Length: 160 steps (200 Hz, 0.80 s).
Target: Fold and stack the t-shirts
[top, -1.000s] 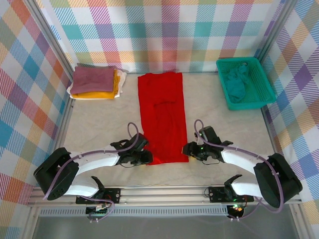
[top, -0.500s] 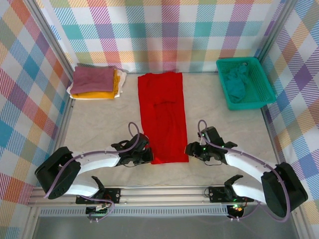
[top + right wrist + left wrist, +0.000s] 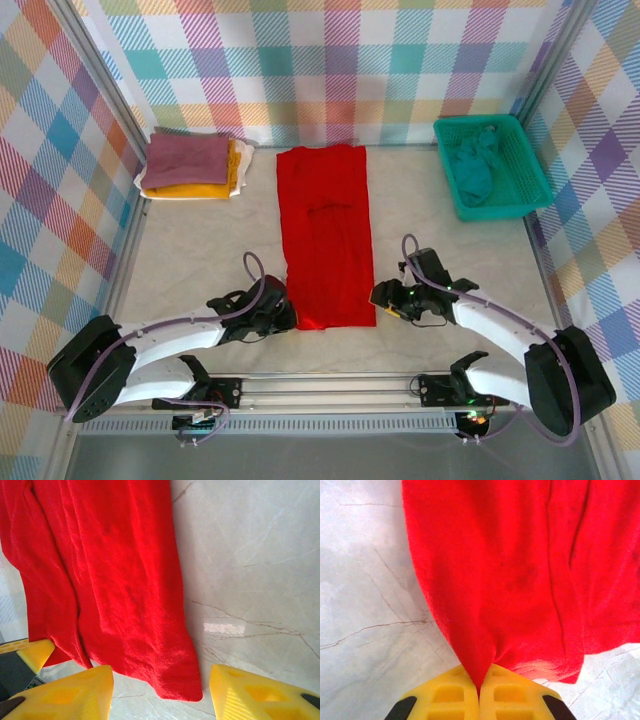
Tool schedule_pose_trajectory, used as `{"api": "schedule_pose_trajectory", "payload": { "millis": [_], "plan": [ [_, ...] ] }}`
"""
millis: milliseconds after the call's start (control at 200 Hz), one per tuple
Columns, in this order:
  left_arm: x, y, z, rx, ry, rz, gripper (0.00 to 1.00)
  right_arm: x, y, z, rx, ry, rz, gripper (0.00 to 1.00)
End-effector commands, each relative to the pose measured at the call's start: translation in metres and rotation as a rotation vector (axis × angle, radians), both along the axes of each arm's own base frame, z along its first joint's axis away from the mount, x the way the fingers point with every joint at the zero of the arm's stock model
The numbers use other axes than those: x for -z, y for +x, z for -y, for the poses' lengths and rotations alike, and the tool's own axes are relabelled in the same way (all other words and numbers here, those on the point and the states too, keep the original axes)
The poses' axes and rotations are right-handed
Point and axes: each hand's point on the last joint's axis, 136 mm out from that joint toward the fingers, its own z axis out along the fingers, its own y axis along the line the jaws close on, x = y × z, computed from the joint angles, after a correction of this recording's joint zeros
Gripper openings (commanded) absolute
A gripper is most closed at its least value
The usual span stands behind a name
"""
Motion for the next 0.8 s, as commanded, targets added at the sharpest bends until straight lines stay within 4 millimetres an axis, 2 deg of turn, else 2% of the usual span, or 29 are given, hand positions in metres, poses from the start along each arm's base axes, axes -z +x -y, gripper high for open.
{"api": "schedule_pose_trajectory", "payload": {
  "millis": [0, 120, 215, 430, 640, 795],
  "plan": [
    [0.004, -0.004, -0.011, -0.011, 0.038, 0.005, 0.0, -0.001, -0.003, -0.007, 0.003, 0.037, -0.061, 0.54],
    [0.005, -0.003, -0.014, -0.021, 0.035, 0.007, 0.0, 0.003, -0.01, -0.023, -0.053, 0.088, -0.131, 0.51],
    [0.004, -0.003, -0.016, -0.023, 0.033, 0.011, 0.0, 0.01, -0.019, -0.027, -0.081, 0.072, -0.154, 0.51],
    [0.006, -0.004, -0.019, -0.029, 0.031, 0.015, 0.0, 0.009, -0.018, -0.041, -0.117, 0.109, -0.163, 0.47],
    [0.002, -0.003, -0.02, -0.033, 0.028, 0.029, 0.0, 0.024, -0.023, -0.034, -0.103, 0.037, -0.2, 0.46],
    [0.001, -0.004, -0.023, -0.04, 0.022, 0.035, 0.0, 0.023, -0.03, -0.047, -0.161, 0.058, -0.213, 0.38]
  ]
}}
